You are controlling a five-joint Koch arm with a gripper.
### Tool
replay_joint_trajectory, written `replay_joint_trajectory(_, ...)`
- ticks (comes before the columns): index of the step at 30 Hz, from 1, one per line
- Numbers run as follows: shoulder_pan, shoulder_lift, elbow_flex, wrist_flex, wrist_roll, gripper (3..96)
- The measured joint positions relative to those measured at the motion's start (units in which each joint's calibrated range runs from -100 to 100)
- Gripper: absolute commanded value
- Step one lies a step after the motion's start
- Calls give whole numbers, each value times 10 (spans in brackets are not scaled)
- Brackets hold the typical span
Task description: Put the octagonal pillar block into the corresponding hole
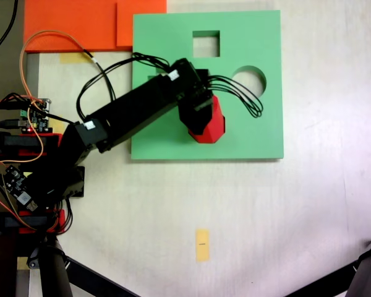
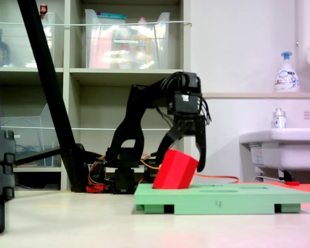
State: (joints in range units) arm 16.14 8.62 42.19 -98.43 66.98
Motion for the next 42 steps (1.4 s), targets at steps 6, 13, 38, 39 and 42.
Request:
replay_joint_trajectory(6, -7, 1, 10, 0, 0, 366)
replay_joint_trajectory(13, -9, 1, 10, 0, -18, 377)
replay_joint_trajectory(38, -10, 0, 11, 0, -37, 801)
replay_joint_trajectory(39, -10, -1, 11, 0, -37, 801)
replay_joint_trajectory(42, -11, -10, 11, 0, -37, 801)
